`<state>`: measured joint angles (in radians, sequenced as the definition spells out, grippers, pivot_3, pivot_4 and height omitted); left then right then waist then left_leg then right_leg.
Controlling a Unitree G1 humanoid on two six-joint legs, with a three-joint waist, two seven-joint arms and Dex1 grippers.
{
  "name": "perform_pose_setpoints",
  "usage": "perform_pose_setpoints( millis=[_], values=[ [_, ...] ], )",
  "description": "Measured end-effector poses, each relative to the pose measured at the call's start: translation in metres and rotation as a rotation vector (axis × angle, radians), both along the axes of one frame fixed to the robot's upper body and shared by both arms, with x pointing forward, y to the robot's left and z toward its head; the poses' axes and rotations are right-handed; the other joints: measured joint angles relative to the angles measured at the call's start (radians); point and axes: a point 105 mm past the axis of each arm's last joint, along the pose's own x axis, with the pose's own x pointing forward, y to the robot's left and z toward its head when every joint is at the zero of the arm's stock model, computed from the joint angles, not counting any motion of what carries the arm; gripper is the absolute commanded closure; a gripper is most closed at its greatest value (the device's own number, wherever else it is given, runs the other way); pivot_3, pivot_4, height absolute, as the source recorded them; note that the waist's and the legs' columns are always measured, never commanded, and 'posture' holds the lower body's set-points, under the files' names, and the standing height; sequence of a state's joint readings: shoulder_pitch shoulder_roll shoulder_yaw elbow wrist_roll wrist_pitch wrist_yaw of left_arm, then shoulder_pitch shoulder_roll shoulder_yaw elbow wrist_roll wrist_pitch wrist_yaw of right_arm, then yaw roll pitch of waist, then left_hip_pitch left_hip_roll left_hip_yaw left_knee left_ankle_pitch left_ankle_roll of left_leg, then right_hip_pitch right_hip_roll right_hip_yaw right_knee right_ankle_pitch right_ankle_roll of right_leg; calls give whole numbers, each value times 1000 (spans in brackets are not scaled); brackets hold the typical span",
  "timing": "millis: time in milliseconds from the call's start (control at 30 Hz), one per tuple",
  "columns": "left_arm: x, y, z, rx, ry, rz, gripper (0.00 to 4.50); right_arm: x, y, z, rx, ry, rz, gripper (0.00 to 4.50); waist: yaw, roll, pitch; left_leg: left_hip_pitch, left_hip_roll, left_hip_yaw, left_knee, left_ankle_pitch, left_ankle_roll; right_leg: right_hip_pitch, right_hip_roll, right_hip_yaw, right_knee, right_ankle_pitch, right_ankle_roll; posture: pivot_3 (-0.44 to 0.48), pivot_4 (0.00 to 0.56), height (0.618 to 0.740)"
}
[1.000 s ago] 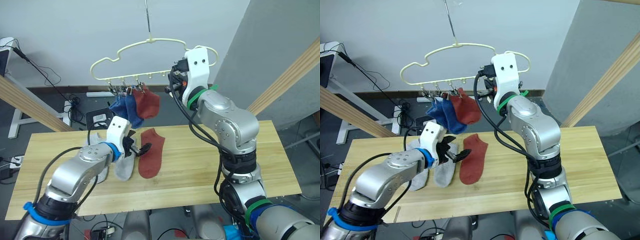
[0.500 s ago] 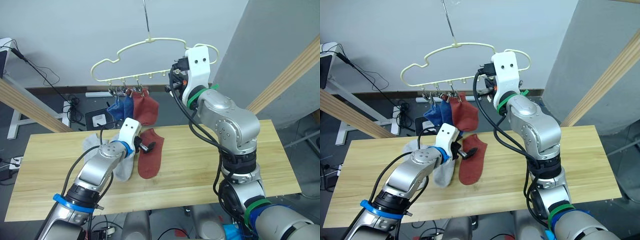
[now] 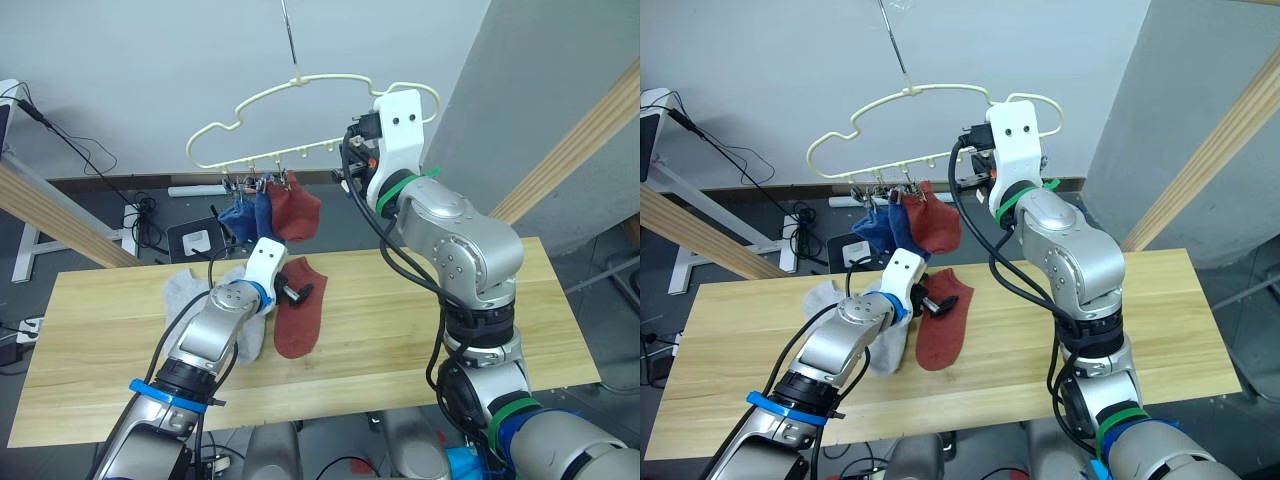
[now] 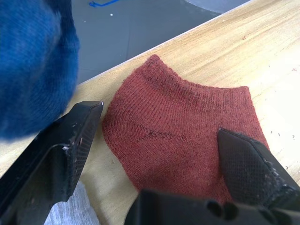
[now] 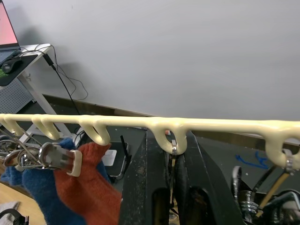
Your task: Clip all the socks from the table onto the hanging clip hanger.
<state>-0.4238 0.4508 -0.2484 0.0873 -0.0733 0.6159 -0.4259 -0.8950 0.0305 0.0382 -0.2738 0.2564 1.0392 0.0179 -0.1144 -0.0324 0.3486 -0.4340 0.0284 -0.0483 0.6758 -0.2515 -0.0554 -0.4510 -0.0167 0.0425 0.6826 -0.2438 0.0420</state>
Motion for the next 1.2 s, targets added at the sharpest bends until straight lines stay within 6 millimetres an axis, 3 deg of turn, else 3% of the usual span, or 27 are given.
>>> perform_pose_setpoints(
  millis=[133, 233, 667, 933, 1200],
  values=[
    [-1, -2, -1, -10, 15, -13, 12, -1, -1, 1, 2, 0, -2, 4500, 0, 0, 0, 0, 0, 0, 0, 0, 0, 0, 0, 0, 0, 0, 0, -226, 371, 740],
    [-1, -1, -1, -16, 16, -12, 619, 0, -1, 1, 3, 2, -3, 4500, 0, 0, 0, 0, 0, 0, 0, 0, 0, 0, 0, 0, 0, 0, 0, -222, 371, 740],
    [-4, -5, -3, -32, 36, -40, 4460, -1, 0, 0, 4, 7, 1, 4500, 0, 0, 0, 0, 0, 0, 0, 0, 0, 0, 0, 0, 0, 0, 0, -219, 370, 740],
    [-6, -5, -3, -45, 39, -38, 4460, -1, 0, 0, 4, 7, 1, 4500, 0, 0, 0, 0, 0, 0, 0, 0, 0, 0, 0, 0, -1, 0, 0, -219, 372, 740],
    [-18, -4, 0, -235, 132, -25, 4460, -2, -1, 2, 8, 3, 1, 4500, -1, 1, 2, 0, 0, 0, -1, 0, 0, 0, 0, 0, -2, 0, 0, -220, 375, 740]
  ],
)
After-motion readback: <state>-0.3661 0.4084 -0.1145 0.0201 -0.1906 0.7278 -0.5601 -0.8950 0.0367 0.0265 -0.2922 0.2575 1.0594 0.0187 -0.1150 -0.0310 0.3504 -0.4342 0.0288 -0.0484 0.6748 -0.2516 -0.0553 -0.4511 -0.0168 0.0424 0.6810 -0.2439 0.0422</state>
